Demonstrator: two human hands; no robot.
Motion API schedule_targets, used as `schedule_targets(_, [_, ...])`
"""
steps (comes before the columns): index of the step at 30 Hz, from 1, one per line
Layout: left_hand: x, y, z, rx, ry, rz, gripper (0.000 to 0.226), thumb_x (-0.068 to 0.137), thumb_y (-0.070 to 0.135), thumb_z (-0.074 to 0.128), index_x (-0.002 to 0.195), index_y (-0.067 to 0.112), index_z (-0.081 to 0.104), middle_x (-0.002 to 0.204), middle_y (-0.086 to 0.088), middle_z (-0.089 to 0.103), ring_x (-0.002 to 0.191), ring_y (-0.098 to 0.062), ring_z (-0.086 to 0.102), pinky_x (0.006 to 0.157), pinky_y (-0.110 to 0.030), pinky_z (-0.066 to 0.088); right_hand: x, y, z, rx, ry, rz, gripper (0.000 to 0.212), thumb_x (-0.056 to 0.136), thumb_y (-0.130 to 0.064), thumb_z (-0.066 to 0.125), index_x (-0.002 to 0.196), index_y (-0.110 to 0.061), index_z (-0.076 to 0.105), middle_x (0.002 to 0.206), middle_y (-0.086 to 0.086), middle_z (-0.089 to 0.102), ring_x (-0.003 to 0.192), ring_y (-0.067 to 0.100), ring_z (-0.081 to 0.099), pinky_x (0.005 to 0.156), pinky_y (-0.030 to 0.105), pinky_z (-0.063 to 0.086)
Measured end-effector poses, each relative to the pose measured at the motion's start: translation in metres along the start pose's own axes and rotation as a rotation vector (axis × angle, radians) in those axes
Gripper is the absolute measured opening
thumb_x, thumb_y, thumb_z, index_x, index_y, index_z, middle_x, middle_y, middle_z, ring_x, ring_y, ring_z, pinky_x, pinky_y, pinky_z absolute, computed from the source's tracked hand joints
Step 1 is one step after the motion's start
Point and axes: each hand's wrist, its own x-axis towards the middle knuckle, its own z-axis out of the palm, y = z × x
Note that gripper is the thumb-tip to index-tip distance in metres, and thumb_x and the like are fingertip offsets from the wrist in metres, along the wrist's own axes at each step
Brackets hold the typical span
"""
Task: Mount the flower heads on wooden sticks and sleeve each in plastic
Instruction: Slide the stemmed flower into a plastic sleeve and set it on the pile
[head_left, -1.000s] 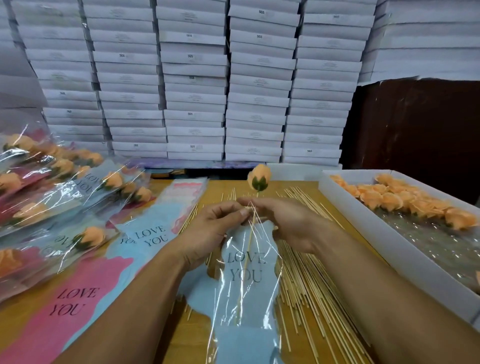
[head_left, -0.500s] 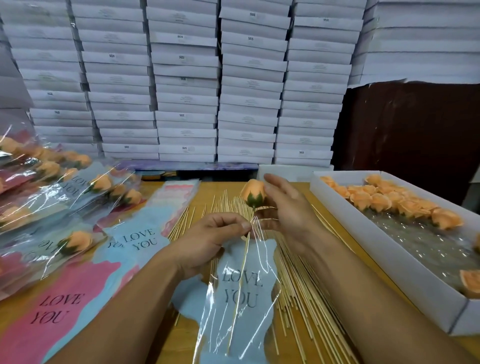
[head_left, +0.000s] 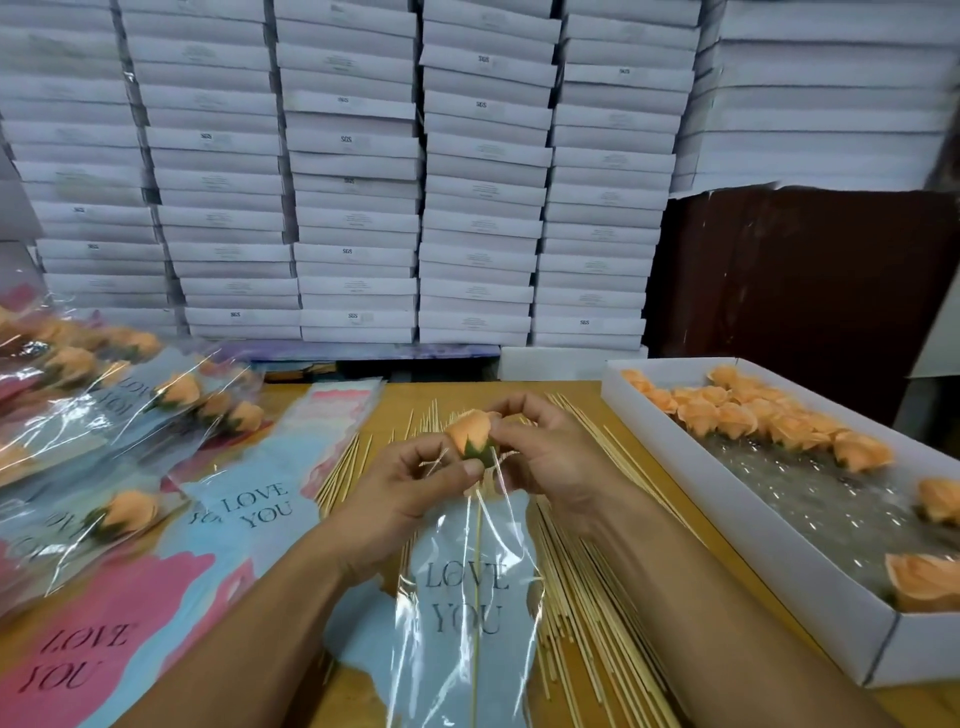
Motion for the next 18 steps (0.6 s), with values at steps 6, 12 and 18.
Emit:
schedule_targets(6, [0.0006,0.0030,0.0007,0.003,0.087,0.062,0.041,0.080,0.039,0.076,0.075,0.003,0.059,0.079,-0.015,0.062,0.080,-0.026,0.055,0.084,-0.042,0.043,-0.0059,0.0002,0.0008,-0.105,-0.066,-0.043,0.018,0.101,-0.031,0.060,0.089,-0.020,0.066,0.063,-0.008,0.065,0.050,0.008,0.056,0.045,0.015,0.041])
schedule_targets(12, [0.0034,0.0029,0.0025,0.036,0.119,0.089,0.046,0.081,0.045,0.073,0.078,0.001,0.059,0.077,-0.018,0.067,0.076,-0.029,0.063,0.083,-0.052,0.050,-0.0091,-0.0015,0.0042,-0.158,-0.139,-0.081,0.055,0.079,-0.063,0.067,0.094,-0.010,0.069,0.075,-0.003,0.069,0.070,0.008,0.065,0.072,0.024,0.051])
schedule_targets(18, [0.0037,-0.0010,0.0087,0.086,0.201,0.128,0.044,0.086,0.042,0.069,0.083,0.000,0.058,0.067,-0.011,0.064,0.060,-0.022,0.060,0.060,-0.031,0.047,-0.0085,0.0028,0.0046,-0.088,-0.206,-0.049,0.043,0.069,-0.055,0.082,0.084,-0.016,0.072,0.079,0.004,0.072,0.076,0.021,0.069,0.090,0.041,0.054])
